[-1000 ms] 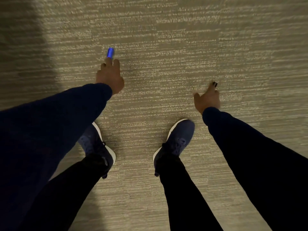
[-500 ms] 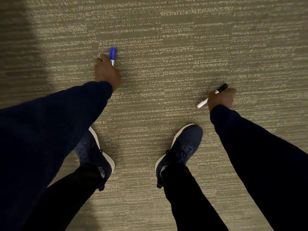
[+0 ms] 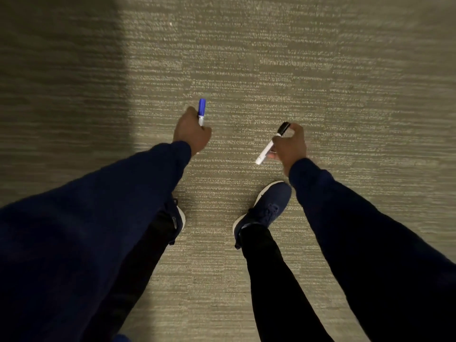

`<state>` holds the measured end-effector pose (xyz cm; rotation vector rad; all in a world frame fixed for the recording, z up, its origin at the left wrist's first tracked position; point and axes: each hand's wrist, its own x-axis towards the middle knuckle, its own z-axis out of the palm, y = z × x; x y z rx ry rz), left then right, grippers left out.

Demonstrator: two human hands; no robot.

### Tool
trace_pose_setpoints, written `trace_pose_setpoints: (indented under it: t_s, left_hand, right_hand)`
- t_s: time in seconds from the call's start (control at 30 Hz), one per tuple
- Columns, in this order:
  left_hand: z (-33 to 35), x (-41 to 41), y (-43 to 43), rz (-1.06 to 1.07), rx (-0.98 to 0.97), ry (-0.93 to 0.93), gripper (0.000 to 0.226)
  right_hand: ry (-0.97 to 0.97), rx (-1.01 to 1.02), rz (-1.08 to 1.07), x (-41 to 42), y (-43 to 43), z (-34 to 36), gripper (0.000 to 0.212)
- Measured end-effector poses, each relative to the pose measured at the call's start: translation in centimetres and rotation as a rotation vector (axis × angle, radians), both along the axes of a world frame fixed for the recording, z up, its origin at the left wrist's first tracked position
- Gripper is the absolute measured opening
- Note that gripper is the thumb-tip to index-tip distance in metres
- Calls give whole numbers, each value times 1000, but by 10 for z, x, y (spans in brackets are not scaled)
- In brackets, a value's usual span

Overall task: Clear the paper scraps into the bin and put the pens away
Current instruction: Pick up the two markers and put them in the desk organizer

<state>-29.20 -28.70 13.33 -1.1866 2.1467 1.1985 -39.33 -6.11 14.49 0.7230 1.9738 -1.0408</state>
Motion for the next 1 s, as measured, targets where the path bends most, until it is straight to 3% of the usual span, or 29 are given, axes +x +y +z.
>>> trace_pose_setpoints:
  t_s: [0.07,0.33,0.57,0.8,1.0]
  left_hand:
    - [22,7,8,42,38,11,22]
    - [218,55,-57,286,146,136,49]
    - [365,91,-137,463,136,204,37]
    - [469,140,-183,577,58,256,30]
    - [538,199,-189,696,268,387,20]
  right_hand:
    - [-4,-30,5,4,-21,25,67]
    - [34,-134,140,38,-137,232,69]
    - [109,-182,153,81,-211,379,70]
    - [165,-201,248,139,-258,473,61]
    - [233,-260,335,192,-288,527,52]
